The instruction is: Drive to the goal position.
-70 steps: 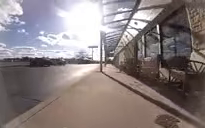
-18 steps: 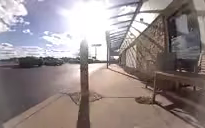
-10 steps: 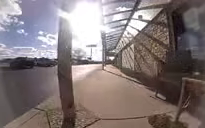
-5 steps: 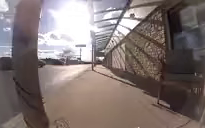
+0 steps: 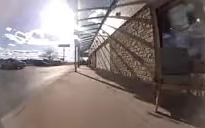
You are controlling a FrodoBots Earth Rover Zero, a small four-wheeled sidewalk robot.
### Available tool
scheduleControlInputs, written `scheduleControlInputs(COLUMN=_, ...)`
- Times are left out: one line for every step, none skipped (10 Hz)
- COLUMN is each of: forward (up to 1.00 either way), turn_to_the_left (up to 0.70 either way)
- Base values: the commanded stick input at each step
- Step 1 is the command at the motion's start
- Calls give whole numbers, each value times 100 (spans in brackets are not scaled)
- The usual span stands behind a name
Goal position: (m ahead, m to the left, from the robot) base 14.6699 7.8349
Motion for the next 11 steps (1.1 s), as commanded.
scheduleControlInputs(forward=85, turn_to_the_left=0)
scheduleControlInputs(forward=85, turn_to_the_left=0)
scheduleControlInputs(forward=85, turn_to_the_left=0)
scheduleControlInputs(forward=85, turn_to_the_left=0)
scheduleControlInputs(forward=85, turn_to_the_left=0)
scheduleControlInputs(forward=85, turn_to_the_left=0)
scheduleControlInputs(forward=85, turn_to_the_left=0)
scheduleControlInputs(forward=85, turn_to_the_left=0)
scheduleControlInputs(forward=85, turn_to_the_left=0)
scheduleControlInputs(forward=85, turn_to_the_left=0)
scheduleControlInputs(forward=85, turn_to_the_left=0)
